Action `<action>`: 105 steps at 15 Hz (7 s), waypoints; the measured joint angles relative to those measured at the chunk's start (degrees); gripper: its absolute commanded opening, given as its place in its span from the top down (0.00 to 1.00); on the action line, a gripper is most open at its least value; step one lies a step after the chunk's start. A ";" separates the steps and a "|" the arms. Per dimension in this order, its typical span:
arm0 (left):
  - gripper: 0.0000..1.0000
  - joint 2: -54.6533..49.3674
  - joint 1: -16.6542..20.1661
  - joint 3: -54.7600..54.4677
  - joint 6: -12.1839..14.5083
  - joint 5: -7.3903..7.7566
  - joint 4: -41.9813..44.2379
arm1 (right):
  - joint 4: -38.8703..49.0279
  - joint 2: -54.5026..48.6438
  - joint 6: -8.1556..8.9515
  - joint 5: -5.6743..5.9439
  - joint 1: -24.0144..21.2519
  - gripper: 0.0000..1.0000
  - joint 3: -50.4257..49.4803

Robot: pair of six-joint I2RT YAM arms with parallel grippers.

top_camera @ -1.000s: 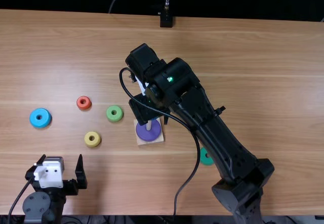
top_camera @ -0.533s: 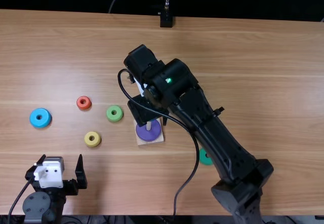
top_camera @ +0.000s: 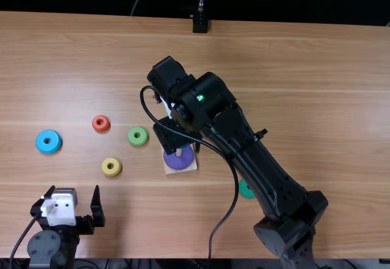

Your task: Build the Hanoi tower: stack the rings onto the peg from bottom to top in this color order: purple, dark blue, light blue, dark green, light green, yellow, orange.

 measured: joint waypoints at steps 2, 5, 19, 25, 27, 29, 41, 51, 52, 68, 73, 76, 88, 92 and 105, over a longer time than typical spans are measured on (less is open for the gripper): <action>0.00 0.00 0.00 0.00 0.00 0.02 -0.02 | 0.00 0.00 0.02 0.02 0.00 0.00 0.00; 0.00 0.00 0.00 0.00 0.00 0.02 -0.02 | 0.02 0.00 0.04 -0.02 0.00 0.00 0.00; 0.00 0.00 0.00 0.00 0.02 0.00 -0.02 | 5.14 -2.62 -0.09 -0.02 -5.66 0.00 -3.63; 0.00 0.00 0.00 0.00 0.00 0.00 -0.02 | 32.92 -27.06 -0.83 0.02 -18.12 0.00 -32.57; 0.00 0.00 0.00 0.00 0.00 0.00 0.00 | 40.44 -32.76 -1.03 -0.02 -20.65 0.00 -40.70; 0.00 0.00 0.00 0.00 -0.02 0.02 -0.04 | 48.63 -40.09 -1.14 -0.02 -24.24 0.00 -50.36; 0.00 0.00 0.00 0.00 0.00 0.02 -0.04 | 76.28 -94.18 -6.45 0.17 -42.56 0.00 -101.37; 0.00 0.00 0.00 0.00 0.00 0.02 -0.02 | 76.72 -117.98 -11.78 0.20 -42.93 0.00 -121.72; 0.00 0.00 0.00 0.00 0.02 0.04 -0.02 | 76.65 -118.40 -11.82 0.20 -42.93 0.00 -122.79; 0.00 0.00 0.00 0.00 0.00 0.02 -0.09 | 77.18 -123.10 -11.85 0.20 -42.93 0.00 -130.86; 0.00 0.00 0.00 0.00 0.02 0.02 -0.09 | 75.78 -123.10 -11.87 0.17 -42.93 0.00 -130.53; 0.00 0.00 0.00 0.00 0.00 0.02 -0.07 | 75.76 -123.10 -11.85 0.15 -42.93 0.00 -130.53; 0.00 0.00 0.00 0.00 0.04 0.02 -0.02 | 75.73 -123.10 -11.98 0.20 -42.93 0.00 -130.51; 0.00 0.09 1.07 2.03 0.04 0.02 -2.97 | 75.71 -123.10 -11.96 0.20 -42.93 0.00 -130.49; 0.00 50.88 18.86 46.99 -0.09 -0.98 -34.27 | 75.71 -123.10 -11.98 0.20 -42.93 0.00 -130.51</action>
